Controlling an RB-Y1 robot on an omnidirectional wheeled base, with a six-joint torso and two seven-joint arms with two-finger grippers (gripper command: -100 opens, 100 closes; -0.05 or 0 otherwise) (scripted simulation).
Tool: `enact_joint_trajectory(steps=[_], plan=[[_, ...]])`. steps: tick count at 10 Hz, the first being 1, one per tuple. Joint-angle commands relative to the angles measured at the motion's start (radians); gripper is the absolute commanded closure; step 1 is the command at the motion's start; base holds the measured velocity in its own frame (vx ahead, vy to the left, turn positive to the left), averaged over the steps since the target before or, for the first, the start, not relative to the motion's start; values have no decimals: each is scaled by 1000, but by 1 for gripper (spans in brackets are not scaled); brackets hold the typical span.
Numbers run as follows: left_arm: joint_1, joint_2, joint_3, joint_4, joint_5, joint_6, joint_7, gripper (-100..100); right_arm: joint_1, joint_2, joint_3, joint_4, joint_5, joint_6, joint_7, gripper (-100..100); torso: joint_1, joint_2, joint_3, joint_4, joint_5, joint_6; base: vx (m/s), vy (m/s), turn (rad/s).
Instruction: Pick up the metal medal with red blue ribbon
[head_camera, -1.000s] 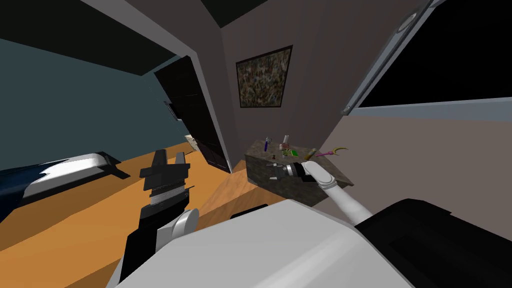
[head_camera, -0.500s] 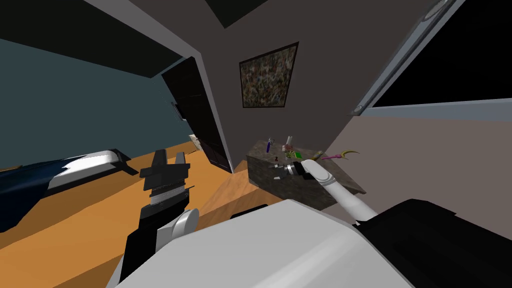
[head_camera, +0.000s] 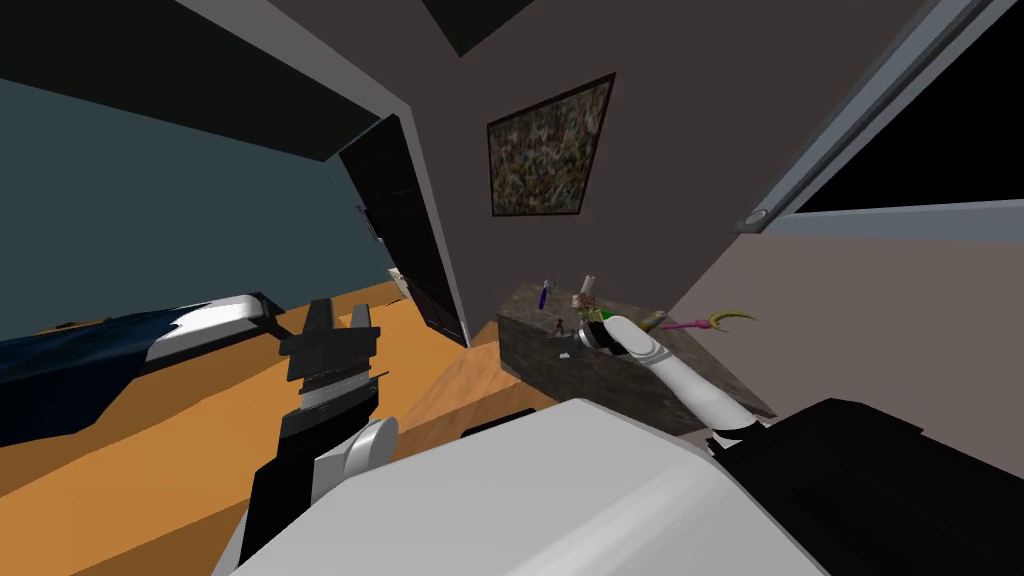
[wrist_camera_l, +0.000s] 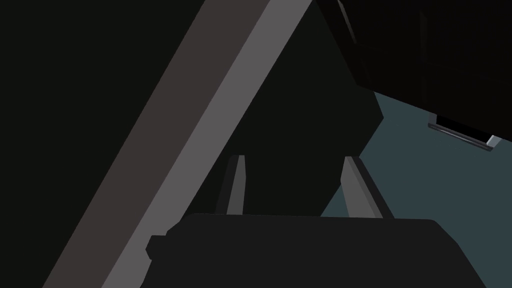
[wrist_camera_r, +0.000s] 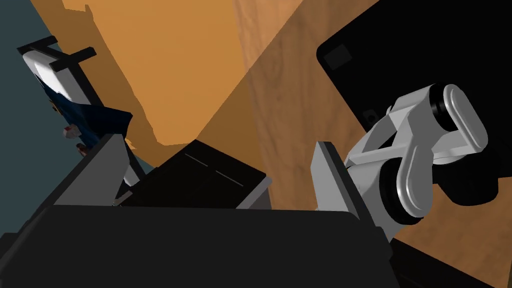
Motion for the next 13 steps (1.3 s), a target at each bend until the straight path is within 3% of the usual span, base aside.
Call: enact_joint_trajectory(steps=[1, 2, 5, 7, 10, 13], plan=[[0, 0, 0, 0, 0, 0, 0, 0, 0, -8, -2, 16, 41, -15, 26, -100, 0, 0, 0, 0, 0, 0, 78, -19, 66], [0, 0, 0, 0, 0, 0, 0, 0, -11, -23, -2, 44, 81, -42, 59, -100, 0, 0, 0, 0, 0, 1, 89, -16, 91], [0, 0, 0, 0, 0, 0, 0, 0, -21, -37, -1, 71, 143, -68, 91, -100, 0, 0, 0, 0, 0, 0, 81, -26, 79], [0, 0, 0, 0, 0, 0, 0, 0, -40, -59, 1, 123, 214, -121, 148, -100, -1, -1, -1, 0, 0, 0, 116, -51, 121], [0, 0, 0, 0, 0, 0, 0, 0, -49, -69, 3, 146, 272, -148, 178, -100, 0, -2, -1, 0, 0, 0, 98, -23, 71], [0, 0, 0, 0, 0, 0, 0, 0, -69, -90, 8, 205, 369, -229, 250, -100, 1, -3, -2, -1, 0, 0, 136, -28, 112]])
